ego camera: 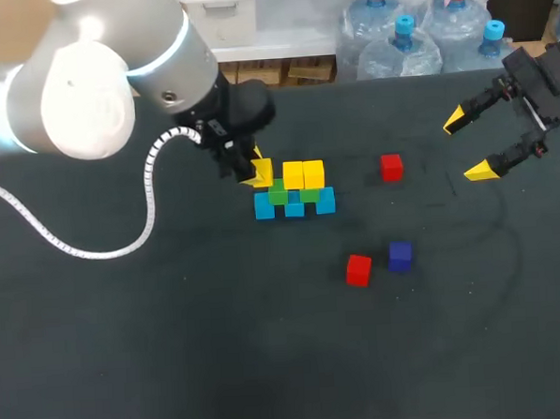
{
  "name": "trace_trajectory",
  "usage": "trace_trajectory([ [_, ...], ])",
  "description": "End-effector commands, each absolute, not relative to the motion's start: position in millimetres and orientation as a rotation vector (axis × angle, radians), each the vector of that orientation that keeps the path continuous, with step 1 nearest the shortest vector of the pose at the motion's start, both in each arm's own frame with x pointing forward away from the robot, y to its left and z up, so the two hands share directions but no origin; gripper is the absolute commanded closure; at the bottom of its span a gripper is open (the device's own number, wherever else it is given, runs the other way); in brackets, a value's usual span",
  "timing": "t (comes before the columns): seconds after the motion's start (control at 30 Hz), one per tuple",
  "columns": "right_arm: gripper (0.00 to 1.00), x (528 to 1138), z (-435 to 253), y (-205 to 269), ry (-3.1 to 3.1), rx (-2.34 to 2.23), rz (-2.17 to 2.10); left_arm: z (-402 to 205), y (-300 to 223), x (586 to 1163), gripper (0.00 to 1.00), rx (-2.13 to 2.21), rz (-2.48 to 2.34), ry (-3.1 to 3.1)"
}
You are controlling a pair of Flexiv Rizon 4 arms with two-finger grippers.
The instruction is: Place the blue cubes, place green cubes on the blue cubes, place the yellow cubes on the green cubes, then place the red cubes on the yellow cubes, and place purple cube on the red cubes.
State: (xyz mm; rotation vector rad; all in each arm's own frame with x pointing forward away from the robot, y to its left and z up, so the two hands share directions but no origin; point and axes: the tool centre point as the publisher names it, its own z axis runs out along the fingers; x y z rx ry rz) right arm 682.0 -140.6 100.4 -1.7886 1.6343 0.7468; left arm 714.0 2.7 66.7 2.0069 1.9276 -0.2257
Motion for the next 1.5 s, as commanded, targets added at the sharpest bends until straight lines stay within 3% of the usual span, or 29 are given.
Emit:
trace_trajectory([
  [0.03,0.0,682.2,99.8,-140.2,1.633,-1.788,0.747,65.5,-0.5,717.9,1.0,2.019,-0.224,1.937],
  [1.5,0.0,682.2,99.8,-140.2,1.633,-1.788,0.747,60.3,-8.4,720.1,1.0,2.072,-0.235,1.942],
])
